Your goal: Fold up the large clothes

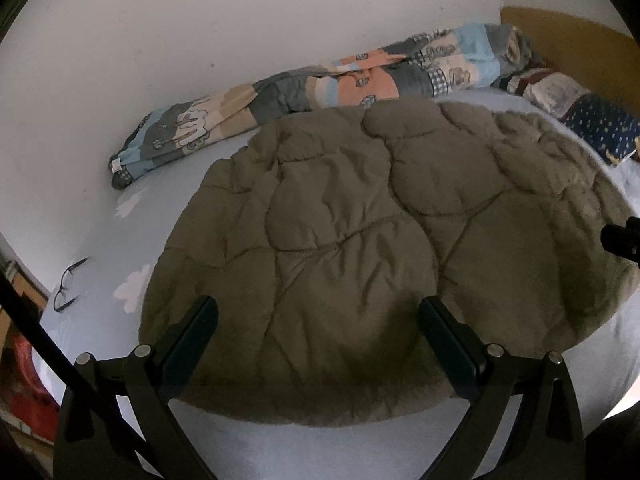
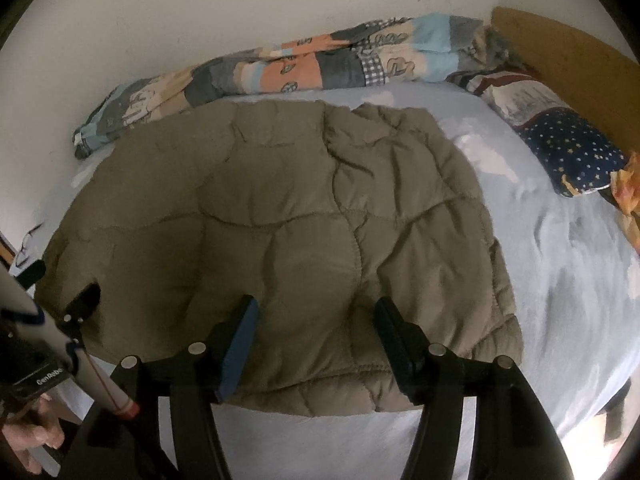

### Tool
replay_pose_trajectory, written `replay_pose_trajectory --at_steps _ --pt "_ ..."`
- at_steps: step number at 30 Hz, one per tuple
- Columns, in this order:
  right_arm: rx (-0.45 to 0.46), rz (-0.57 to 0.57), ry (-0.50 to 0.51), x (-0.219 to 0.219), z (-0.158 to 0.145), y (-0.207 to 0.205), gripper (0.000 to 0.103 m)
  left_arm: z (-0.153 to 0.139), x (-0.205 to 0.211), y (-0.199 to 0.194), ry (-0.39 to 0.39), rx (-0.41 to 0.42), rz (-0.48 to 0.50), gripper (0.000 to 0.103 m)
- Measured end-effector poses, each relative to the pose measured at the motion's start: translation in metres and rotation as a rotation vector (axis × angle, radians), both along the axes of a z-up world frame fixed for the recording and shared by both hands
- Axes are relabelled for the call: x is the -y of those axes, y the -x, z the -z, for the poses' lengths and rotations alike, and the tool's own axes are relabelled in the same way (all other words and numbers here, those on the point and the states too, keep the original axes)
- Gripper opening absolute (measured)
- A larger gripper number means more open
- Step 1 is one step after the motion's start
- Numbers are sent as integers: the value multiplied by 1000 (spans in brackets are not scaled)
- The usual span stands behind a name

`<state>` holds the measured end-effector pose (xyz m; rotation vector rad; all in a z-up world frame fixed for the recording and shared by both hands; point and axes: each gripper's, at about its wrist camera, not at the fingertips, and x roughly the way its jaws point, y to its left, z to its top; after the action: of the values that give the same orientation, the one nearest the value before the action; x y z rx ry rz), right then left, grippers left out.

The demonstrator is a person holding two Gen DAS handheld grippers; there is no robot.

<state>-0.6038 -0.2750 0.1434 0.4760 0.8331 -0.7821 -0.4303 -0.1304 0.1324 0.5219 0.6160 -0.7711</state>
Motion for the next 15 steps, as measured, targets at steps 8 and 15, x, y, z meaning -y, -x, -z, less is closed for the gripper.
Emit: replay_pose_trajectory --at_steps 8,15 --pt "104 85 60 -49 -40 39 77 -54 -68 27 191 -49 3 101" --pt "121 85 106 -97 -76 64 81 -105 -128 51 299 18 -10 101"
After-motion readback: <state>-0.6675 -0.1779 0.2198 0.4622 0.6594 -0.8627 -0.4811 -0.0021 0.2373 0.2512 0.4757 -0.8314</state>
